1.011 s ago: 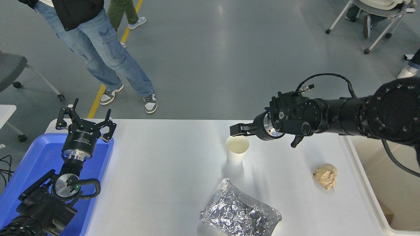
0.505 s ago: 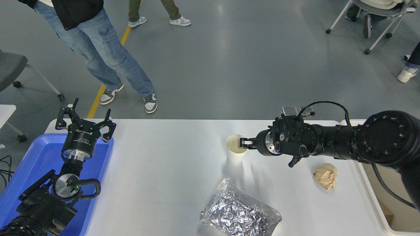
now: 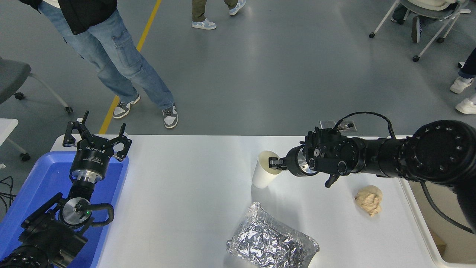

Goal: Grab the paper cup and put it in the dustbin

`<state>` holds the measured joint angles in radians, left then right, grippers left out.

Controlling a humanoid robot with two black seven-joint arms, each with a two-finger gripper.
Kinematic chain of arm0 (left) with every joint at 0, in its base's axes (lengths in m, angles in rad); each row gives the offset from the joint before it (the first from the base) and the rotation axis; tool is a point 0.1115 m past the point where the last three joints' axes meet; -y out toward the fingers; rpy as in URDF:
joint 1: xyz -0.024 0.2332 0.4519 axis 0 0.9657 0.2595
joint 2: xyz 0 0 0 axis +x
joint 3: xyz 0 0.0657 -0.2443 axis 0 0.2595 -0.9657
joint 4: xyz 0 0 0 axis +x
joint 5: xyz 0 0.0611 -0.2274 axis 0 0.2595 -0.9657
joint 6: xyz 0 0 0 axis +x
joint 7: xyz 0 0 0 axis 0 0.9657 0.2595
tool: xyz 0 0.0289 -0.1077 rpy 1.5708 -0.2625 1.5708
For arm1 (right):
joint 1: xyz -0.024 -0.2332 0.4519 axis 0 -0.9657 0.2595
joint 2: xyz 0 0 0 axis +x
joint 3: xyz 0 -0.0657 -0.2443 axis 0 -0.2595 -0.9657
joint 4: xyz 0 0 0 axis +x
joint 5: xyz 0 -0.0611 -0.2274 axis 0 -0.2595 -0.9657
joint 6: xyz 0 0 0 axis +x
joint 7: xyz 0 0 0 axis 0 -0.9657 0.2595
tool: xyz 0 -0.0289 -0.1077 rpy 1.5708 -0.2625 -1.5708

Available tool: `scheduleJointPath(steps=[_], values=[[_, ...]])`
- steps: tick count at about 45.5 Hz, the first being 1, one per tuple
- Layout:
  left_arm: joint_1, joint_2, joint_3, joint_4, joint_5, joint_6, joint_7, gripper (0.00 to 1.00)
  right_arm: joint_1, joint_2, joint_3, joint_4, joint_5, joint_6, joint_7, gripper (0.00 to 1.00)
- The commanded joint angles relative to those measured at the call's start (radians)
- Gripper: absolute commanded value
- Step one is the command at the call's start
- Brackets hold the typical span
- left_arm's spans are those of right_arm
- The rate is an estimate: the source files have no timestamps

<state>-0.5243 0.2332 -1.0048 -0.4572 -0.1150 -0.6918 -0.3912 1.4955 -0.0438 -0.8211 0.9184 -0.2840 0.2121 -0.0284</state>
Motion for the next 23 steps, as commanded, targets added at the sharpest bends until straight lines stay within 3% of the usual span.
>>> scheduleJointPath(steps=[1, 7, 13, 23], values=[[0.001, 0.000, 0.000, 0.000, 0.000, 0.000, 0.000, 1.00, 0.357, -0.168, -0.056, 0.276, 0.008, 0.171, -0.001, 0.00], [0.001, 0.000, 0.000, 0.000, 0.000, 0.000, 0.000, 1.00, 0.613, -0.275, -0.076, 0.407, 0.006, 0.349, 0.001, 0.00], [0.001, 0.000, 0.000, 0.000, 0.000, 0.000, 0.000, 1.00, 0.828, -0.300, -0.089, 0.415, 0.006, 0.573, 0.010, 0.00], [0.001, 0.000, 0.000, 0.000, 0.000, 0.000, 0.000, 1.00, 0.928, -0.306, -0.085, 0.416, 0.006, 0.573, 0.008, 0.00]])
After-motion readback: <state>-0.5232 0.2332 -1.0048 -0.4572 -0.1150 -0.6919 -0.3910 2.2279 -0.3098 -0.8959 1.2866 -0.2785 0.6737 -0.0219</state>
